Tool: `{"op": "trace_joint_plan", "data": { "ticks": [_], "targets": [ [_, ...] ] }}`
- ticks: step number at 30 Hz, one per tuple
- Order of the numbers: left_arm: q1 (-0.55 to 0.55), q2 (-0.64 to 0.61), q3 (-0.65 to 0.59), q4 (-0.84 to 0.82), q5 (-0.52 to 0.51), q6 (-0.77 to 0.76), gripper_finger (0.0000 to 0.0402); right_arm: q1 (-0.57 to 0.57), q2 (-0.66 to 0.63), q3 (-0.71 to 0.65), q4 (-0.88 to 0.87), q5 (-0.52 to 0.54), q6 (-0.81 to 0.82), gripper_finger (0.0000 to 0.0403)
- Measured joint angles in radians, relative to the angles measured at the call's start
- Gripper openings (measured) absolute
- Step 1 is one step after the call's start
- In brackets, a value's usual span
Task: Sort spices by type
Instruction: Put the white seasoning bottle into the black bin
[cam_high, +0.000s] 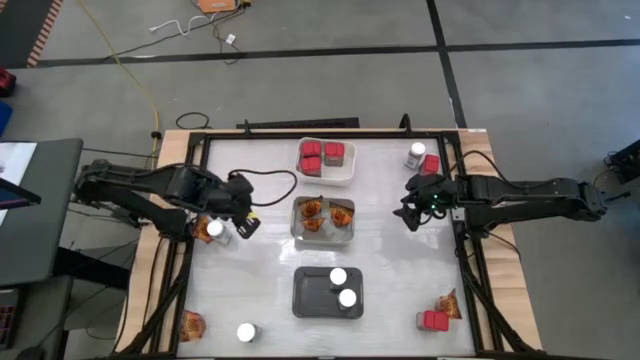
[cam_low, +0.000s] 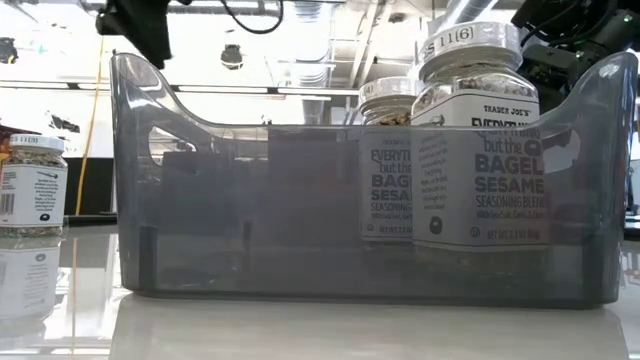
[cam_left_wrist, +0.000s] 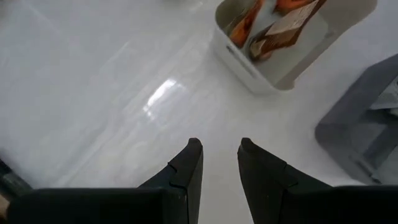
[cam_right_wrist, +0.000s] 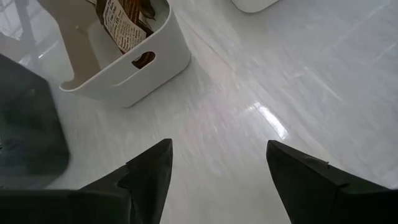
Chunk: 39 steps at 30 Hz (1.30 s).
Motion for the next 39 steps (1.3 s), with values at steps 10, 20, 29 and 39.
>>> {"op": "trace_joint_plan", "data": {
  "ticks": [10, 20, 29, 39],
  "targets": [
    [-0.015, -0.031, -0.090, 0.003, -0.015, -0.050, 0.0096, 0.000, 0.000, 0.000, 0.000, 0.000, -0.001, 0.0286],
    [-0.015, -0.030, -0.110, 0.026, -0.014, -0.050, 0.0096, 0.000, 0.000, 0.000, 0.000, 0.000, 0.000, 0.0286],
    [-0.015, -0.030, -0.110, 0.026, -0.015, -0.038, 0.0099, 0.000, 0.000, 0.000, 0.000, 0.000, 0.000, 0.0286],
    [-0.015, -0.030, -0.110, 0.026, -0.016, -0.064, 0.0182, 0.000, 0.000, 0.000, 0.000, 0.000, 0.000, 0.0286]
  ]
}}
